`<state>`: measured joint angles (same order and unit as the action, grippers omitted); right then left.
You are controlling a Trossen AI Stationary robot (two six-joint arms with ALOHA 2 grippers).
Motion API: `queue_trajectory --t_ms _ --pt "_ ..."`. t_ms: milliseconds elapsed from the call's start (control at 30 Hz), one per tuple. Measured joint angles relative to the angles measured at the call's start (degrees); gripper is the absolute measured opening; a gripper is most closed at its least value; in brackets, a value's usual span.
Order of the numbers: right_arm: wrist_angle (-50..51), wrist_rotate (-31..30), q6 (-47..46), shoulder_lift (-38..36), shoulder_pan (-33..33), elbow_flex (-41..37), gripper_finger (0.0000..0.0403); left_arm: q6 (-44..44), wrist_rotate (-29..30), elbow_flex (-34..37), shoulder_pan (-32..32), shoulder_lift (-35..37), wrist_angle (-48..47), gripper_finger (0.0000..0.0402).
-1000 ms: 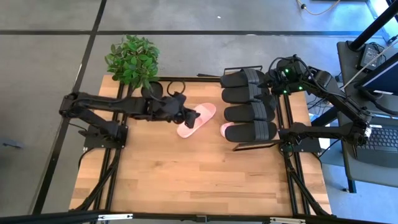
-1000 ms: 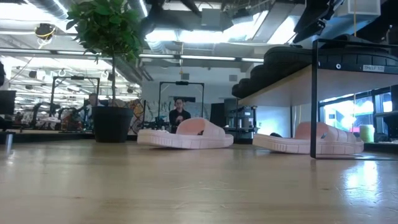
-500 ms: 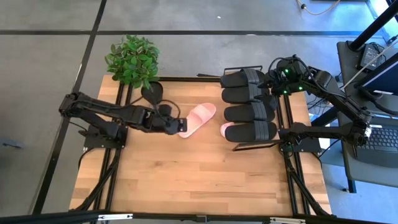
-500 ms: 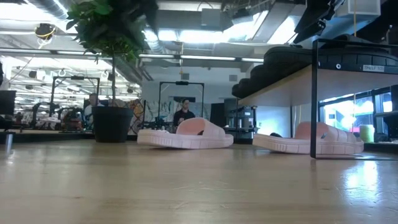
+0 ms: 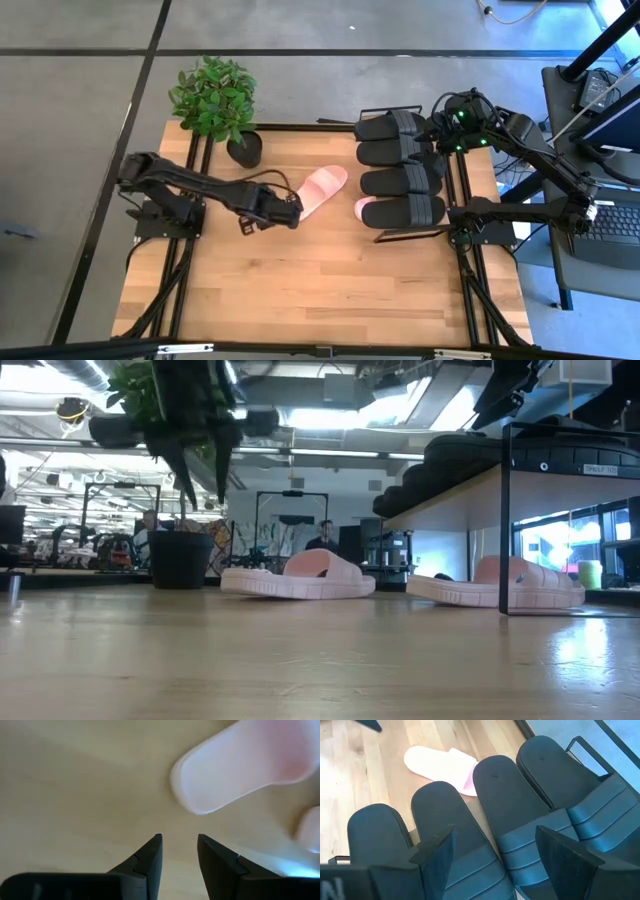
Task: Pick and place slides into the shelf
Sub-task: Put the pink slide under the shelf
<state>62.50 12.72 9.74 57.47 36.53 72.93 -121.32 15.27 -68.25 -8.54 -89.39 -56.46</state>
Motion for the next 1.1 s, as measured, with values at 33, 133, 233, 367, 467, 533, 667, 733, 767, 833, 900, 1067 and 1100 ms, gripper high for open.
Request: queue_trajectory --t_ms 33,133,233,367,467,533,667,733,767,833,900,1067,1100 --pt "0.0 0.0 0.0 0.0 0.0 0.0 0.0275 0.0 -1.9 0.0 0.5 -1.3 0.7 0.0113" --pt "0.0 0.0 1.0 0.0 0.0 0.0 0.0275 -0.1 -7.6 0.0 1.8 -4.6 1.7 0.0109" --pt "0.1 0.0 1.3 0.0 0.0 0.0 0.0275 0.3 -10.8 0.0 3.2 -7.4 2.5 0.0106" --pt "0.4 0.0 1.5 0.0 0.0 0.0 0.0275 1.8 -12.6 0.0 5.1 -10.2 4.1 0.0103" --pt "0.8 0.0 2.1 0.0 0.0 0.0 0.0275 5.0 -13.5 0.0 6.8 -12.5 6.6 0.0103" --pt "1.2 0.0 2.6 0.0 0.0 0.0 0.0275 7.0 -13.5 0.0 8.0 -13.7 7.3 0.0103" --pt "2.4 0.0 2.6 0.0 0.0 0.0 0.0275 11.0 -14.4 0.1 10.3 -15.7 7.6 0.0103" --pt "2.9 0.0 2.6 0.0 0.0 0.0 0.0275 12.8 -14.4 0.0 11.3 -16.1 7.6 0.0103" --pt "3.1 -0.1 2.6 0.0 0.0 0.0 0.0275 13.8 -14.4 0.0 11.9 -16.2 7.6 0.0103" --pt "3.5 0.0 2.6 0.0 0.0 0.0 0.0275 16.0 -14.4 0.0 12.9 -16.2 7.3 0.0103" --pt "3.5 -0.1 2.6 0.0 0.0 0.0 0.0275 18.5 -14.4 0.0 14.2 -16.2 7.3 0.0103" --pt "3.7 -0.1 2.6 0.0 0.0 0.0 0.0275 23.6 -13.5 0.0 17.3 -16.2 7.6 0.0103" --pt "3.7 -0.1 2.6 0.0 0.0 0.0 0.0275 24.5 -13.2 0.0 17.8 -16.2 8.4 0.0103"
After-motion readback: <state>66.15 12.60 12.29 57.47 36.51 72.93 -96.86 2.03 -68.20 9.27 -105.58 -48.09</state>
